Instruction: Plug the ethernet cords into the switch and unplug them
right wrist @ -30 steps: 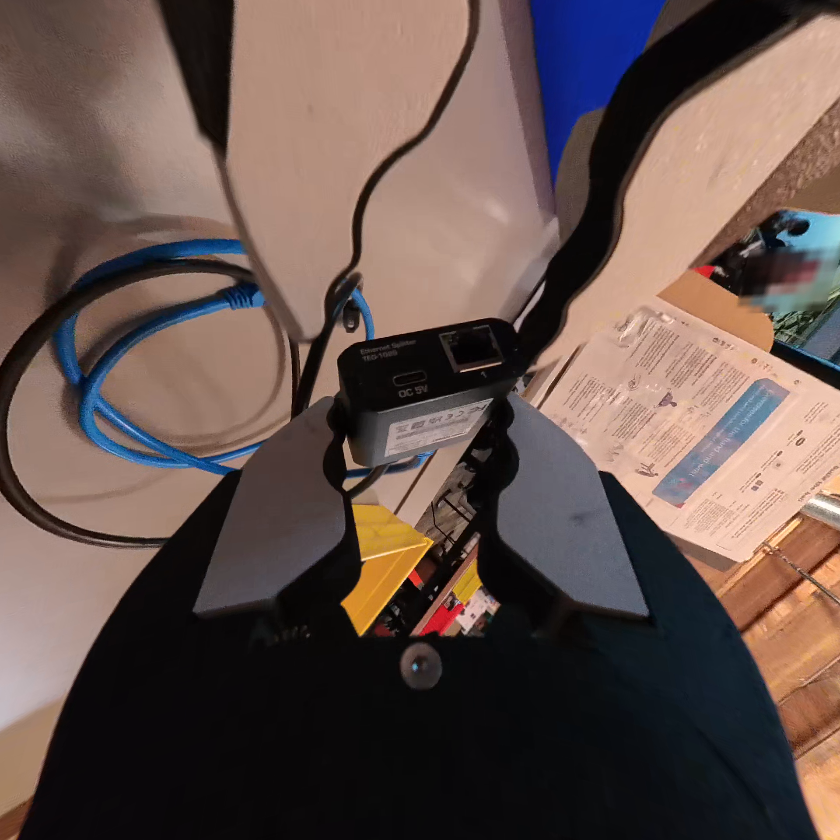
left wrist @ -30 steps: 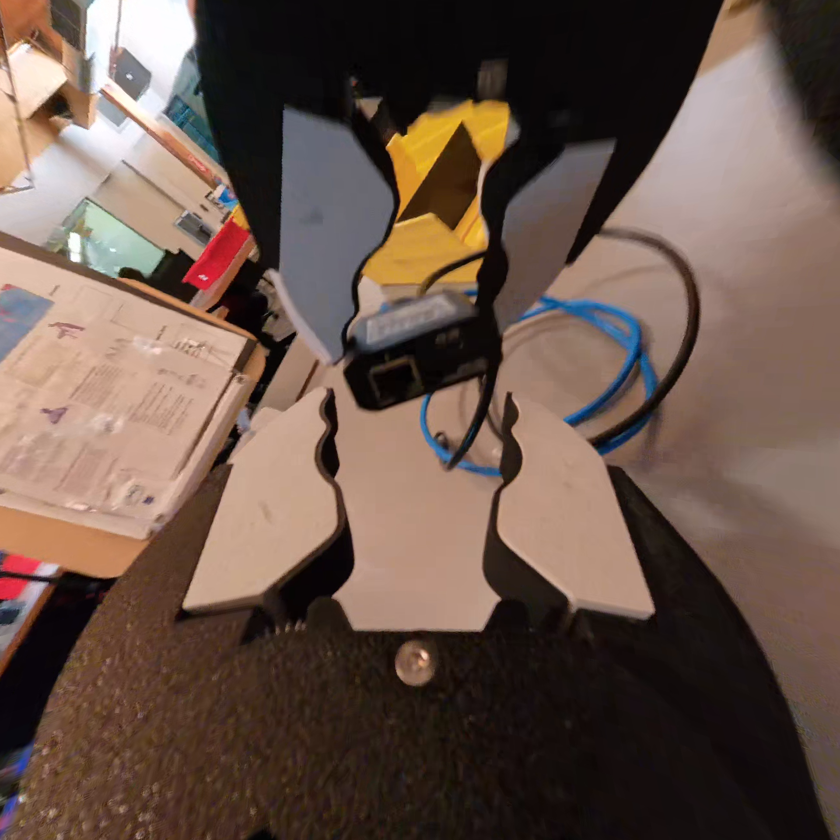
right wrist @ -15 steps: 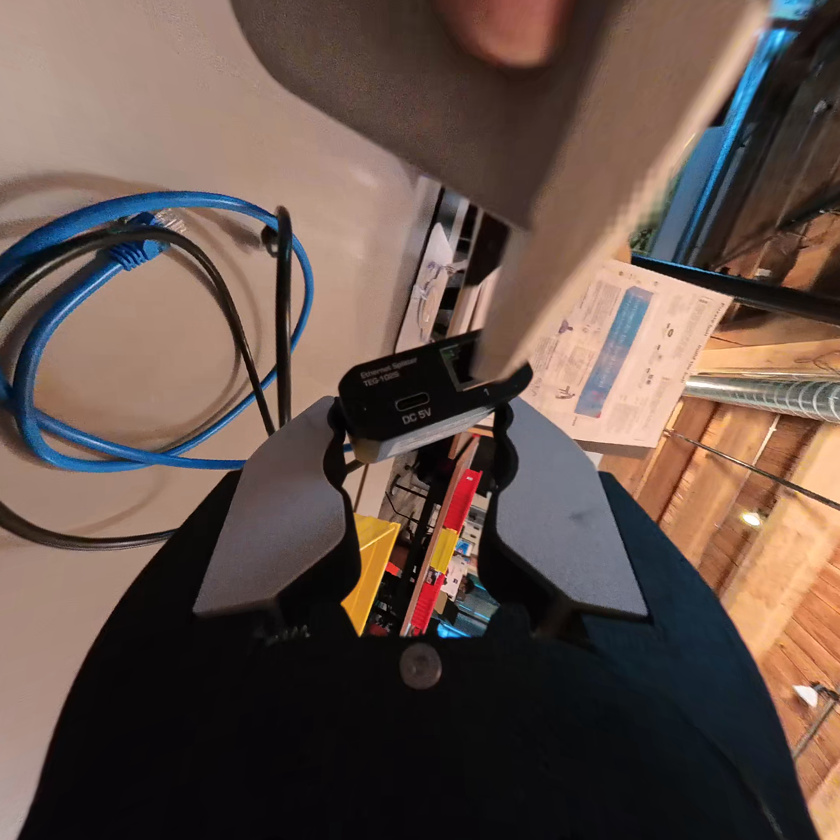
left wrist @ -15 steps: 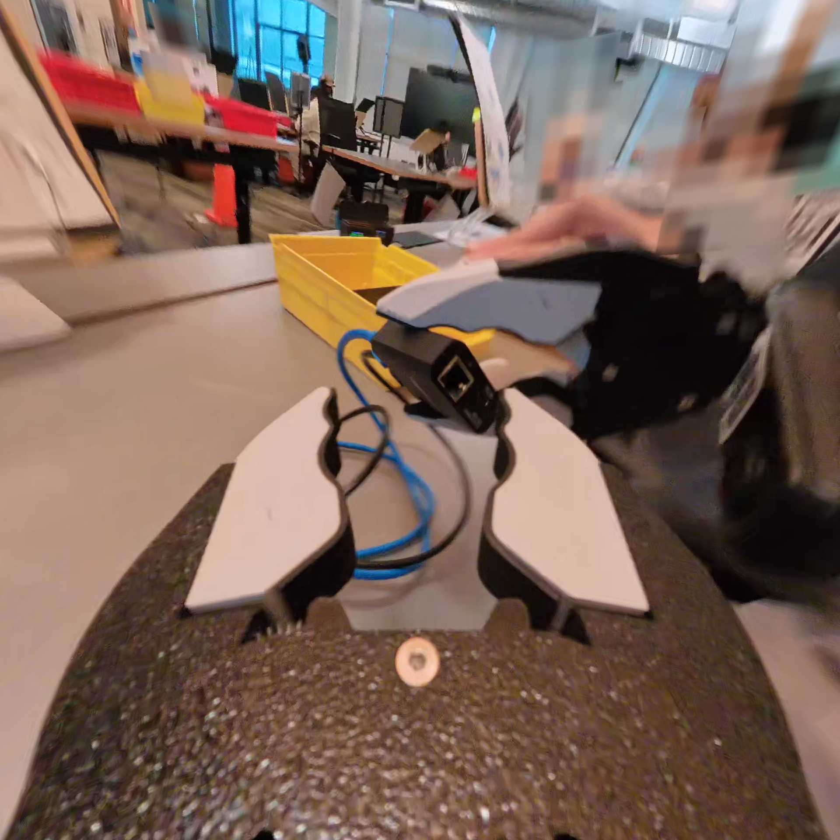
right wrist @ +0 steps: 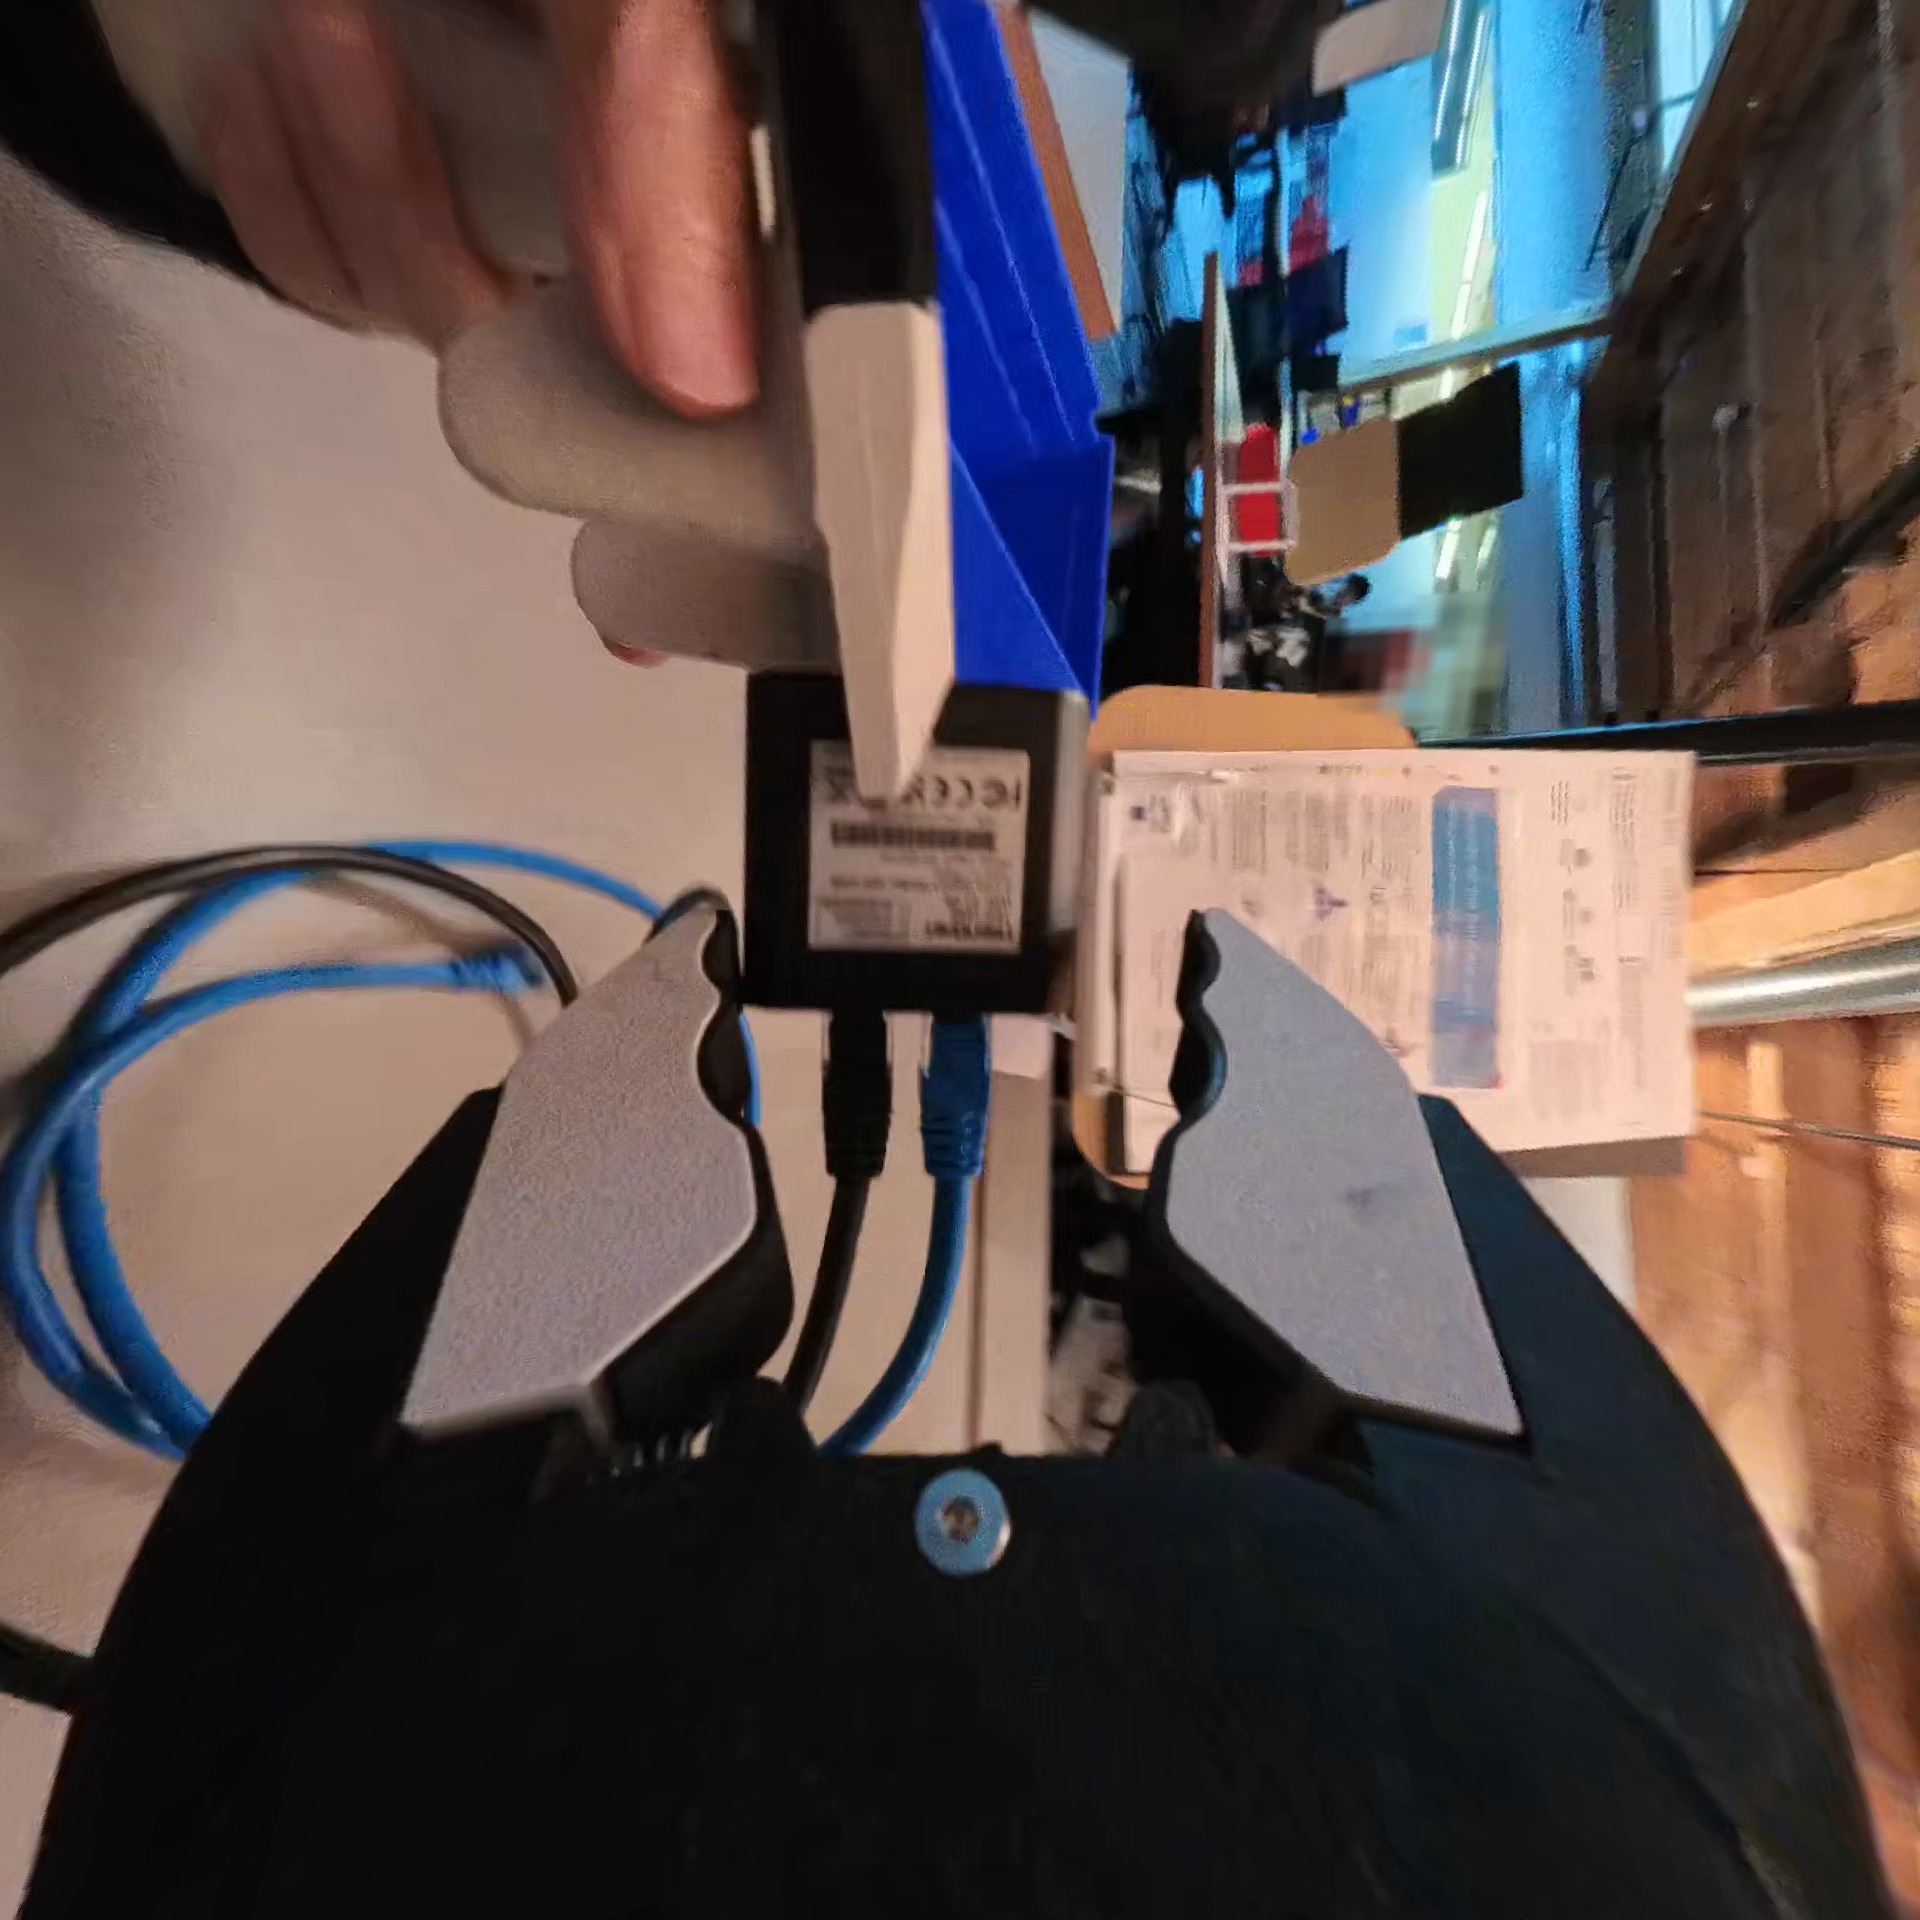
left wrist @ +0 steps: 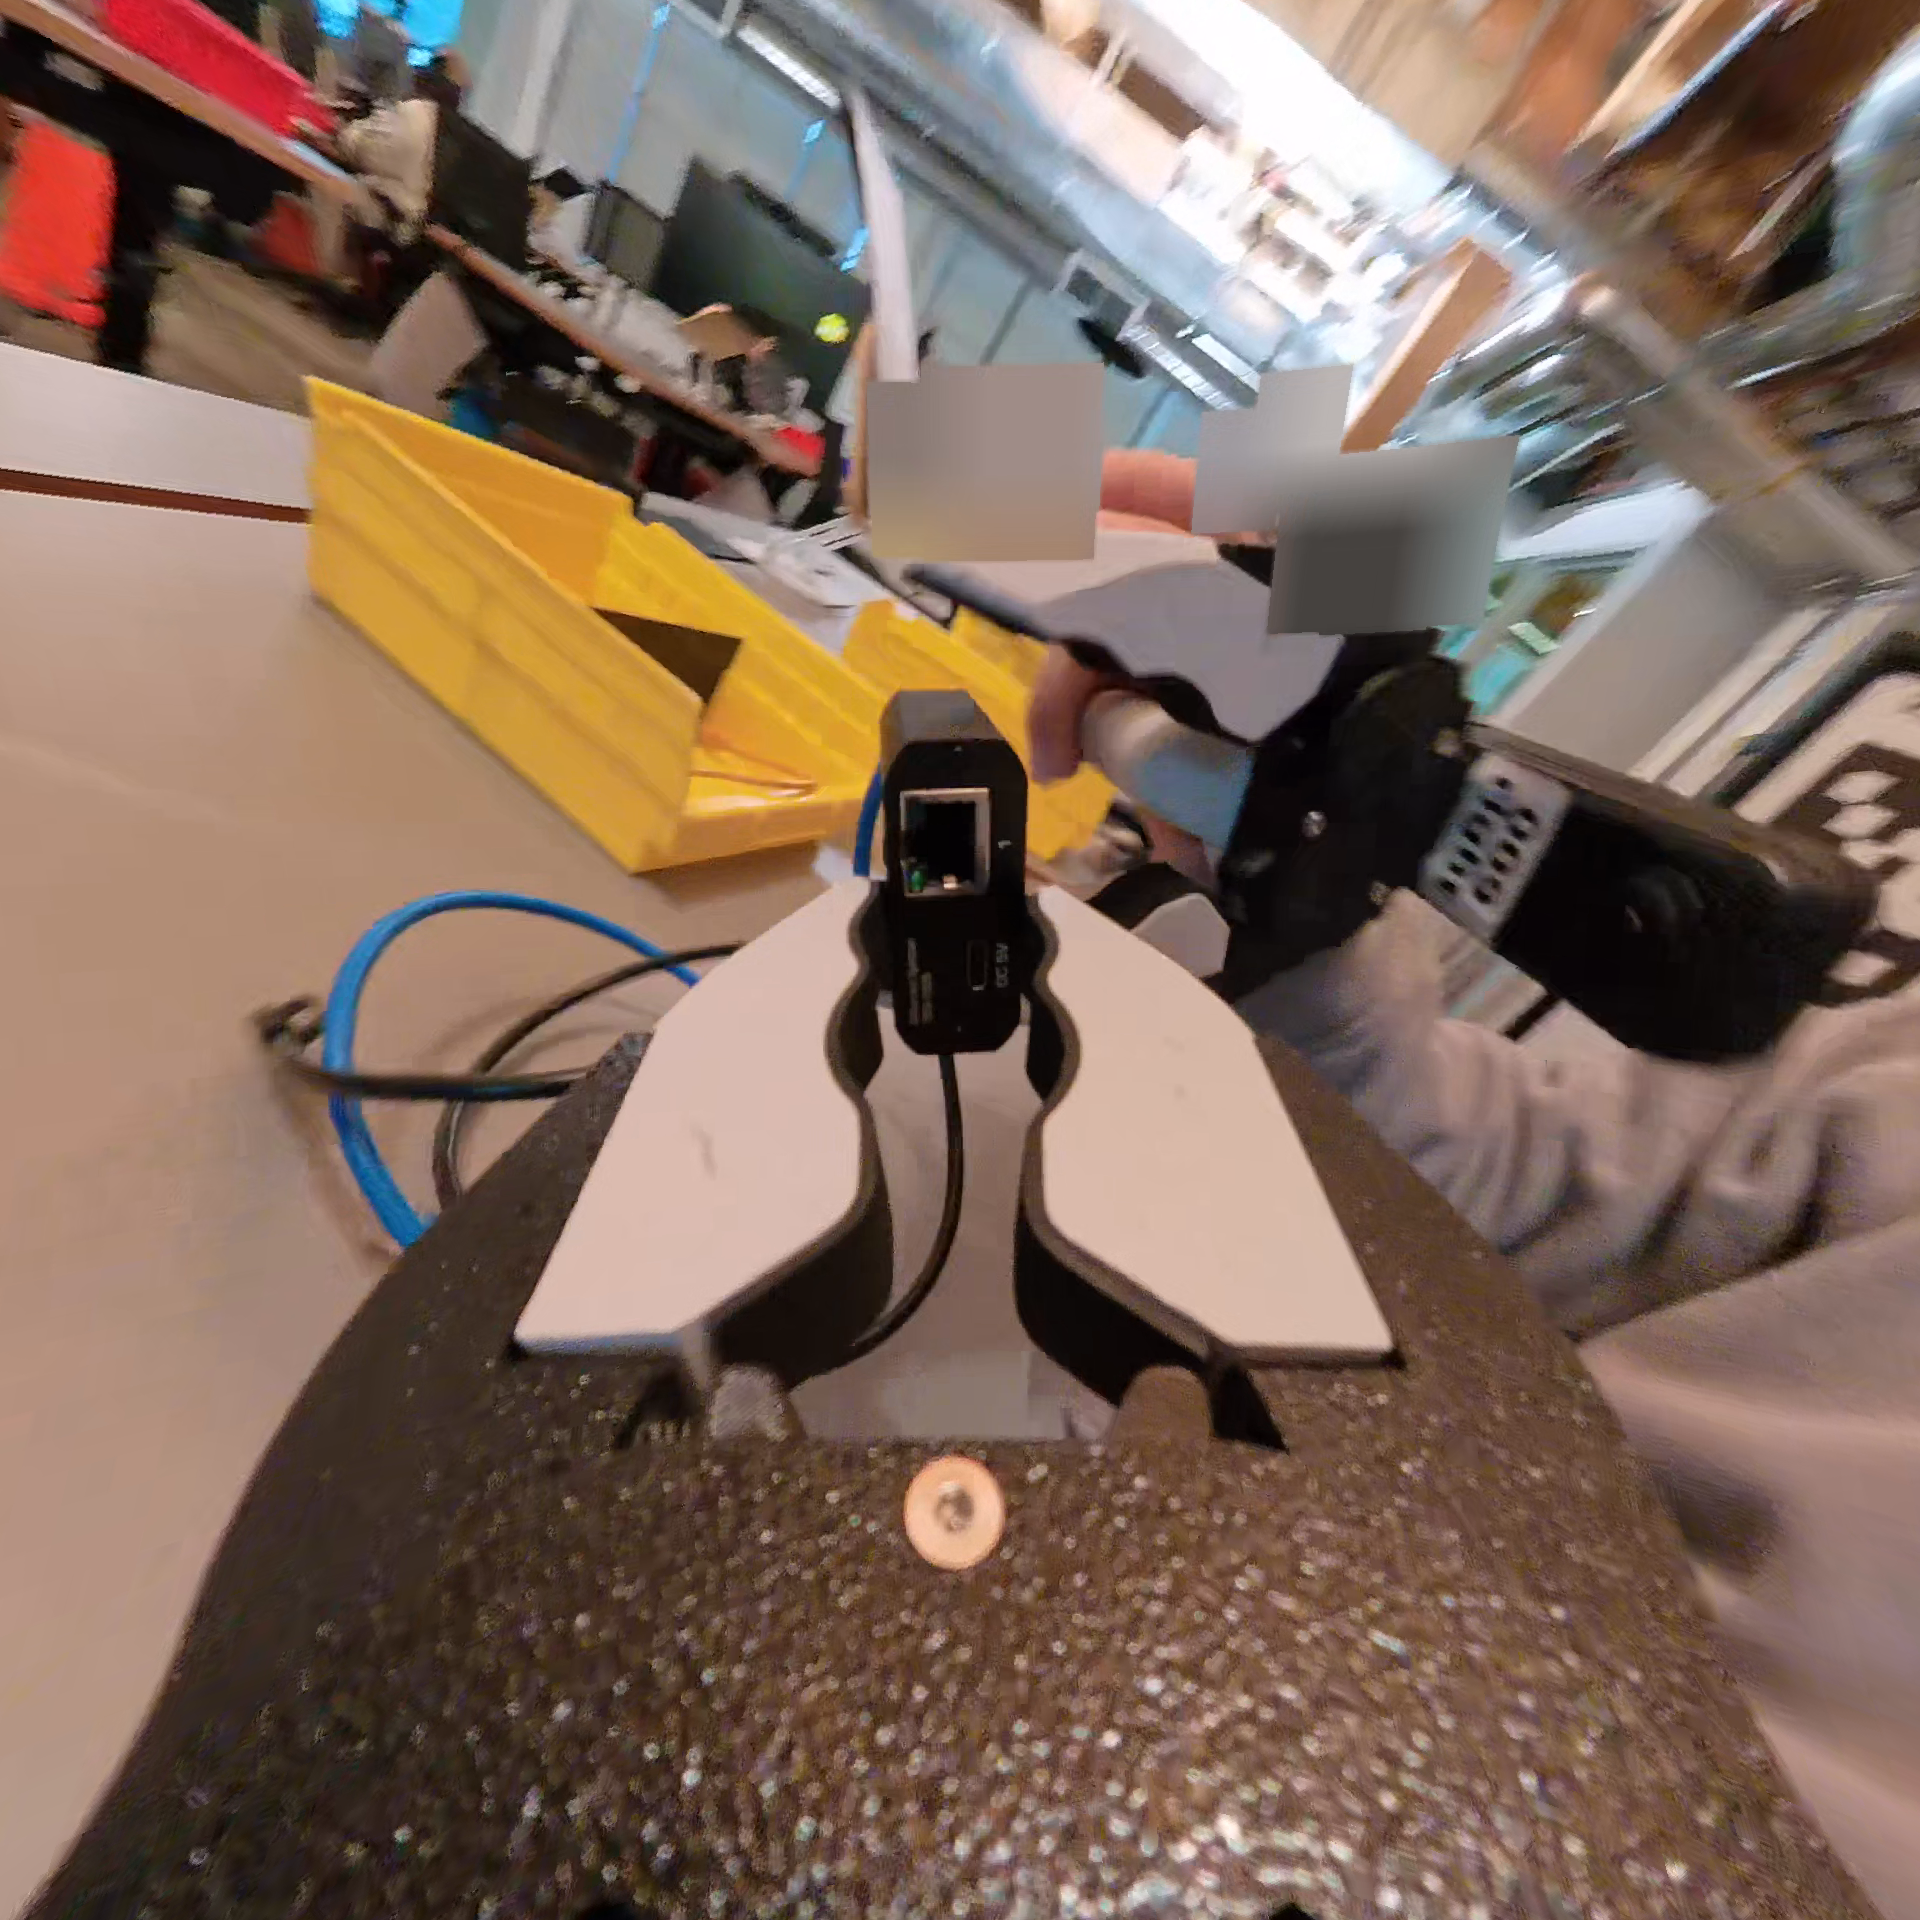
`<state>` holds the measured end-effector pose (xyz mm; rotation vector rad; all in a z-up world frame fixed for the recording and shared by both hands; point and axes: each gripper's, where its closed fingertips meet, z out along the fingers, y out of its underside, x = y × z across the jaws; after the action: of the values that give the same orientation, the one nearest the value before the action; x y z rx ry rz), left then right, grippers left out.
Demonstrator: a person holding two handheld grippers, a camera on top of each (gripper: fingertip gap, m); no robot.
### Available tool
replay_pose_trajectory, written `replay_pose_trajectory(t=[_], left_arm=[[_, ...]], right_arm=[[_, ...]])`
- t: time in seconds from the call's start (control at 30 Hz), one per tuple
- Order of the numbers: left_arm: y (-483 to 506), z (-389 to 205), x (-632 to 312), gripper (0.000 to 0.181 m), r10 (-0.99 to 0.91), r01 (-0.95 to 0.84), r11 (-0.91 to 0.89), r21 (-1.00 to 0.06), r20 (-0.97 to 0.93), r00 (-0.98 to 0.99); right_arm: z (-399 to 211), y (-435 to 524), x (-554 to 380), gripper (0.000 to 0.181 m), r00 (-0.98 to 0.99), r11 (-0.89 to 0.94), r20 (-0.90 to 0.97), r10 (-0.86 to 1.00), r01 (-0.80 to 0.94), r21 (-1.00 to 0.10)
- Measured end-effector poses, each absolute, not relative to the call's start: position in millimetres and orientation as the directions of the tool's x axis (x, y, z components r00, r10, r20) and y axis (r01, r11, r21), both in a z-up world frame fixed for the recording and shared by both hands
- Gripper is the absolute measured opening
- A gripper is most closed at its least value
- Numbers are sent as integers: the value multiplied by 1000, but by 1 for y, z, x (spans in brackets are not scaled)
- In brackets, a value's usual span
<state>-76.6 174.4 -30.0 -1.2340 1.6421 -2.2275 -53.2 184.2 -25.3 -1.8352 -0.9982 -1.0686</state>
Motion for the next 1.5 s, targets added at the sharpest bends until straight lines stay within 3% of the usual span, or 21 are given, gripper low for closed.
replay_pose_trajectory(t=[0.1, 0.17, 0.23, 0.33, 0.4, 0.43, 0.57, 0.7, 0.77, 0.87, 0.93, 1.03, 1.2, 1.37, 1.5], left_arm=[[179, -31, -79, 23, -401, -400, -482, -779, 602, -690], [181, -29, -78, 23, -282, -444, -559, -700, 664, -693], [182, -26, -78, 23, -161, -470, -623, -625, 691, -705], [180, -29, -78, 23, -33, -523, -654, -546, 711, -702], [177, -35, -78, 22, 9, -544, -653, -527, 713, -701], [175, -36, -78, 22, 27, -551, -652, -520, 710, -703], [171, -45, -80, 23, 14, -537, -627, -565, 680, -733], [168, -49, -81, 23, -62, -484, -599, -638, 640, -766], [167, -55, -75, 24, -189, -421, -562, -712, 606, -773], [169, -74, -67, 40, -560, -210, -280, -937, 337, -757], [173, -76, -65, 64, -718, -67, -35, -997, 72, -693], [166, -75, -65, 74, -760, 39, 167, -985, -153, -632], [152, -94, -60, 77, -730, 35, 376, -926, -319, -605], [146, -86, -59, 70, -754, 95, 328, -940, -322, -572], [149, -79, -63, 66, -757, 235, 278, -931, -363, -543]], right_arm=[[-20, 178, -46, 92, 453, -378, 859, 239, 858, -348], [-20, 177, -56, 79, 509, -313, 813, 281, 850, -424], [-31, 176, -66, 89, 559, -310, 743, 368, 827, -469], [-47, 177, -53, 91, 549, -398, 729, 408, 826, -399], [-49, 181, -49, 77, 498, -388, 767, 404, 853, -349], [-51, 181, -50, 63, 492, -382, 769, 409, 857, -345], [-59, 179, -58, 62, 520, -363, 725, 451, 849, -383], [-63, 175, -55, 61, 510, -403, 701, 499, 852, -334], [-69, 171, -50, 61, 509, -443, 672, 538, 849, -288], [-80, 158, -36, 61, 504, -516, 620, 602, 838, -180], [-85, 150, -30, 61, 530, -553, 562, 635, 820, -149], [-90, 144, -31, 61, 558, -579, 477, 679, 806, -120], [-89, 148, -49, 61, 536, -544, 421, 732, 832, -112], [-90, 153, -59, 61, 519, -513, 422, 743, 847, -138], [-86, 153, -66, 61, 532, -482, 408, 742, 846, -227]])
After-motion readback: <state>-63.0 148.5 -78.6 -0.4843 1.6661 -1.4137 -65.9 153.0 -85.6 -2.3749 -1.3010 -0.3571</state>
